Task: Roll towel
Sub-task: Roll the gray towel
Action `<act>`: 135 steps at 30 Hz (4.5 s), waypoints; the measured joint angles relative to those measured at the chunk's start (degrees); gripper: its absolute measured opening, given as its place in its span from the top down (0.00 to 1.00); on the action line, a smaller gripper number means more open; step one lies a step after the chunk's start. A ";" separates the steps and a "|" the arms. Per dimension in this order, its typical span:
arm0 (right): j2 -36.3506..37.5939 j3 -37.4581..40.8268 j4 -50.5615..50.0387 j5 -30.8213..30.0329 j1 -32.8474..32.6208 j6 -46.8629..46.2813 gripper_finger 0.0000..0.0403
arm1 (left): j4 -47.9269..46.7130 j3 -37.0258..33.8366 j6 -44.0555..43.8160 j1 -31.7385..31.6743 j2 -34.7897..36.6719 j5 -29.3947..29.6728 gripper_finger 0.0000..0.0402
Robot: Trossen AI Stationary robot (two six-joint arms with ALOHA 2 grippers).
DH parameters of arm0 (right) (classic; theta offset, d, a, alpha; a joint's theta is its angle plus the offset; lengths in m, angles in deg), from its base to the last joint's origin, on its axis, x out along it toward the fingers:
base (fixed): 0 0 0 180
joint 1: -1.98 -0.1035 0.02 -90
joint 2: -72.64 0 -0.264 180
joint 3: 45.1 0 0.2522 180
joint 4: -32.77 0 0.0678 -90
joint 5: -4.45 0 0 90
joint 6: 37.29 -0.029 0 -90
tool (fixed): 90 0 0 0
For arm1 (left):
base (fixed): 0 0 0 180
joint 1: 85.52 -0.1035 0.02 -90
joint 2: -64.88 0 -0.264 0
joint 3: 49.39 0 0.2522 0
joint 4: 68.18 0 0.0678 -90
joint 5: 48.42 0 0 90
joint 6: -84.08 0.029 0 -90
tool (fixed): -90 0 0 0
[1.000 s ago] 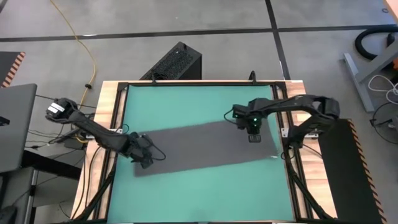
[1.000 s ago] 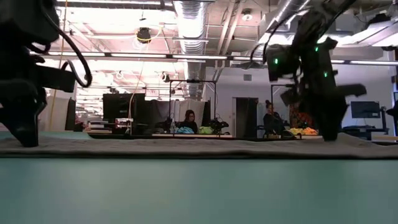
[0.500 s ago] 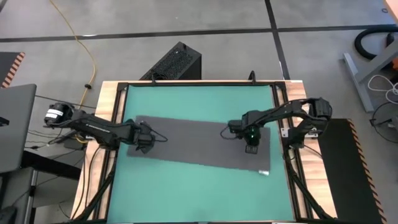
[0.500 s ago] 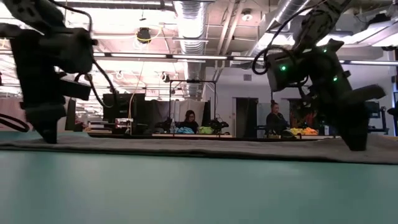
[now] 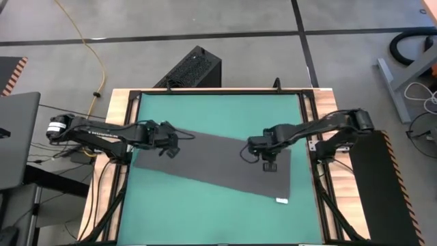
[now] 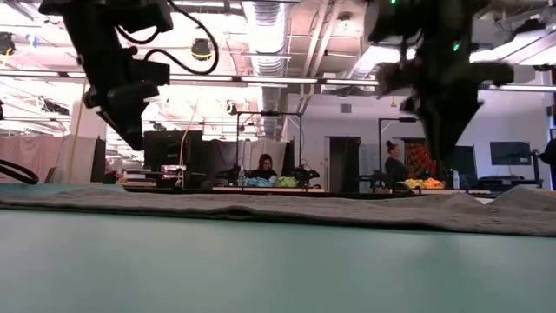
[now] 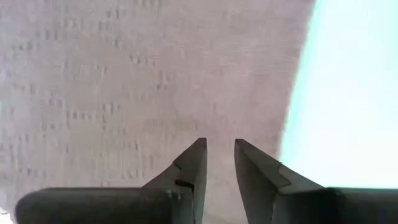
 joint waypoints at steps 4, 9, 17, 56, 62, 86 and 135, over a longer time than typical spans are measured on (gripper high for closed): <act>5.26 3.00 -0.17 -0.53 -0.35 -6.01 0.74 | 0.20 -1.06 0.14 -0.75 -0.01 -1.02 0.89; 9.34 12.10 3.84 -0.43 -4.70 -13.40 0.74 | 5.25 -7.38 -0.13 -5.62 -0.01 -4.83 0.89; 10.20 24.77 15.40 2.22 -14.81 -28.03 0.74 | 12.92 -13.30 3.41 -14.79 -0.04 -8.16 0.98; 10.22 22.26 22.78 -9.61 -22.63 -19.60 0.74 | 21.79 0.06 16.61 -12.48 -10.94 -7.53 1.00; 10.25 27.80 23.66 -9.42 -21.10 -24.09 0.74 | 25.68 -8.58 9.88 -11.97 -13.03 -8.02 1.00; 10.20 20.18 47.97 -3.50 -31.48 -25.65 0.74 | 44.87 -8.85 27.54 -32.00 -13.14 -13.07 1.00; -5.56 -1.71 47.28 -0.53 -24.53 10.99 0.74 | 23.71 -4.64 5.28 0.21 -0.55 6.08 1.00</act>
